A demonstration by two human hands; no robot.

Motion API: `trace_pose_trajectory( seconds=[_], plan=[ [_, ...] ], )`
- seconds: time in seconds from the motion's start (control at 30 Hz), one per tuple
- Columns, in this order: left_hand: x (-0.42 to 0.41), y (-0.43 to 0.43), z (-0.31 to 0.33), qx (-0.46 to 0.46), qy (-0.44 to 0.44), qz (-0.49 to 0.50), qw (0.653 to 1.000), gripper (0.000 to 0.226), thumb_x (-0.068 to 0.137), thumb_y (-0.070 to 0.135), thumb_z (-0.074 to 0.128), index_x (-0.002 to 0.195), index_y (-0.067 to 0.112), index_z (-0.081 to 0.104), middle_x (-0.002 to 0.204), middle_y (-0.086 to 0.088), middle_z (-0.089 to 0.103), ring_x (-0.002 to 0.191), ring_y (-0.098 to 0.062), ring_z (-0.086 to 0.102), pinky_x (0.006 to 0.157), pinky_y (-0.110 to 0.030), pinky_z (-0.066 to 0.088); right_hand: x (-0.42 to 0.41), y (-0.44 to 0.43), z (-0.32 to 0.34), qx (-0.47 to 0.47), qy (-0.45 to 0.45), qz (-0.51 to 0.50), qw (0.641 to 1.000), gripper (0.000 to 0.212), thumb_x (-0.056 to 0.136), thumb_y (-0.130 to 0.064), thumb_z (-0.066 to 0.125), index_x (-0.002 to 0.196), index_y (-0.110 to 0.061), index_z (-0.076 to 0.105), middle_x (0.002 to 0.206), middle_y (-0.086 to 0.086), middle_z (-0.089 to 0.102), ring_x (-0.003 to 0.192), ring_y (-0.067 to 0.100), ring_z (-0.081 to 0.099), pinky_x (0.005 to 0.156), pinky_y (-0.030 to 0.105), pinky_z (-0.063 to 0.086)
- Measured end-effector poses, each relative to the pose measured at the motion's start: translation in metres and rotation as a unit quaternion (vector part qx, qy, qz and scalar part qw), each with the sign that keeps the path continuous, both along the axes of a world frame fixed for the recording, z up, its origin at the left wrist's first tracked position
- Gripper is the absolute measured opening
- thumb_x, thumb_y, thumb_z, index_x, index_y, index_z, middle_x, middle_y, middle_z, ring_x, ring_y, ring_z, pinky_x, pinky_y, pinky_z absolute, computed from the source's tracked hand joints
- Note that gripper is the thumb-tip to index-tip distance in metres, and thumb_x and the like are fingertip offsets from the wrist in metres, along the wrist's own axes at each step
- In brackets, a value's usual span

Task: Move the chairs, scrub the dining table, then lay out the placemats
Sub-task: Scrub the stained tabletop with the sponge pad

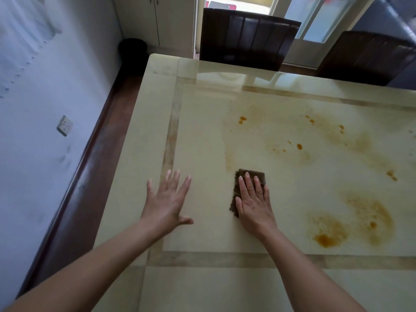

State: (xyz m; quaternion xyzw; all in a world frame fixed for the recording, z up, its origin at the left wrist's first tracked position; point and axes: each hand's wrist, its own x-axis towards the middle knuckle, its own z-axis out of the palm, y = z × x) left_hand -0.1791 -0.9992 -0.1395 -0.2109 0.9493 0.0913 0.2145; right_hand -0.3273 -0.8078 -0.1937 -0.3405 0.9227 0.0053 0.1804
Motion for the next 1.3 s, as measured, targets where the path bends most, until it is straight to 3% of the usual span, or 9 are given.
trace_pose_trajectory(
  seconds=[0.1,0.27,0.4,0.5,0.63,0.7,0.8,0.97,1.3],
  plan=[
    [-0.040,-0.031,0.002,0.031,0.012,0.014,0.999,0.119,0.069,0.066,0.065,0.146,0.034,-0.021,0.154,-0.003,-0.029,0.142,-0.029,-0.026,0.108,-0.067,-0.001,0.001,-0.003,0.000,0.001,0.001,-0.021,1.000,0.070,0.073,-0.050,-0.018,0.137,-0.025,-0.029,0.145,-0.010,-0.037,0.135,0.010,-0.034,0.116,0.038,-0.018],
    [-0.077,-0.062,-0.010,0.087,-0.036,0.071,0.993,0.127,0.063,0.065,0.072,0.144,0.040,-0.021,0.152,0.001,-0.034,0.140,-0.031,-0.029,0.102,-0.075,0.004,0.003,-0.015,0.000,0.000,0.008,-0.100,0.995,0.082,0.069,-0.049,-0.018,0.145,-0.019,-0.022,0.151,-0.005,-0.030,0.140,0.014,-0.028,0.112,0.038,-0.021],
    [-0.079,-0.062,-0.019,0.107,-0.071,0.092,0.987,0.125,0.064,0.062,0.072,0.146,0.039,-0.019,0.151,0.000,-0.035,0.140,-0.033,-0.029,0.100,-0.078,0.007,0.003,-0.028,0.000,0.011,-0.003,-0.159,0.987,0.073,0.081,-0.043,-0.003,0.149,-0.019,-0.017,0.155,-0.001,-0.028,0.143,0.019,-0.025,0.113,0.042,-0.020],
    [-0.081,-0.062,-0.020,0.111,-0.080,0.089,0.987,0.125,0.065,0.061,0.072,0.146,0.038,-0.021,0.150,-0.001,-0.038,0.139,-0.035,-0.029,0.099,-0.079,0.007,0.004,-0.039,0.000,0.014,0.010,-0.128,0.992,0.076,0.078,-0.045,-0.006,0.150,-0.019,-0.015,0.155,-0.001,-0.026,0.142,0.020,-0.026,0.109,0.042,-0.025],
    [-0.082,-0.062,-0.021,0.110,-0.087,0.087,0.986,0.124,0.066,0.061,0.071,0.145,0.038,-0.022,0.149,-0.002,-0.039,0.139,-0.036,-0.030,0.099,-0.079,0.006,0.009,-0.074,0.002,-0.014,-0.006,0.022,1.000,0.084,0.071,-0.048,-0.014,0.150,-0.021,-0.012,0.151,-0.007,-0.030,0.134,0.014,-0.034,0.105,0.037,-0.031],
    [-0.083,-0.062,-0.023,0.107,-0.087,0.091,0.986,0.123,0.067,0.062,0.071,0.144,0.039,-0.022,0.149,-0.002,-0.039,0.139,-0.035,-0.030,0.099,-0.078,0.006,0.005,-0.094,0.002,-0.026,-0.002,0.079,0.997,0.075,0.080,-0.047,-0.008,0.151,-0.022,-0.009,0.156,-0.007,-0.023,0.141,0.017,-0.028,0.110,0.039,-0.025],
    [-0.083,-0.062,-0.024,0.102,-0.089,0.093,0.986,0.122,0.067,0.062,0.070,0.144,0.041,-0.022,0.149,-0.001,-0.040,0.139,-0.034,-0.031,0.100,-0.077,0.006,-0.011,-0.115,0.003,-0.028,-0.013,0.119,0.992,0.059,0.099,-0.040,0.015,0.151,-0.023,-0.007,0.158,-0.008,-0.018,0.144,0.017,-0.022,0.113,0.040,-0.021],
    [-0.084,-0.061,-0.021,0.100,-0.094,0.094,0.986,0.122,0.067,0.061,0.070,0.143,0.042,-0.024,0.148,0.001,-0.040,0.139,-0.032,-0.032,0.102,-0.075,0.005,-0.050,-0.122,0.003,-0.039,-0.026,0.101,0.994,0.059,0.100,-0.038,0.021,0.151,-0.025,-0.007,0.158,-0.009,-0.018,0.144,0.014,-0.021,0.115,0.038,-0.018],
    [-0.084,-0.063,-0.020,0.091,-0.090,0.103,0.986,0.124,0.063,0.064,0.071,0.145,0.042,-0.019,0.151,0.003,-0.036,0.141,-0.030,-0.028,0.103,-0.073,0.007,-0.118,-0.058,0.002,0.001,0.007,-0.009,1.000,0.059,0.100,-0.039,0.013,0.150,-0.022,-0.013,0.156,-0.006,-0.023,0.144,0.016,-0.022,0.116,0.040,-0.015]
  ],
)
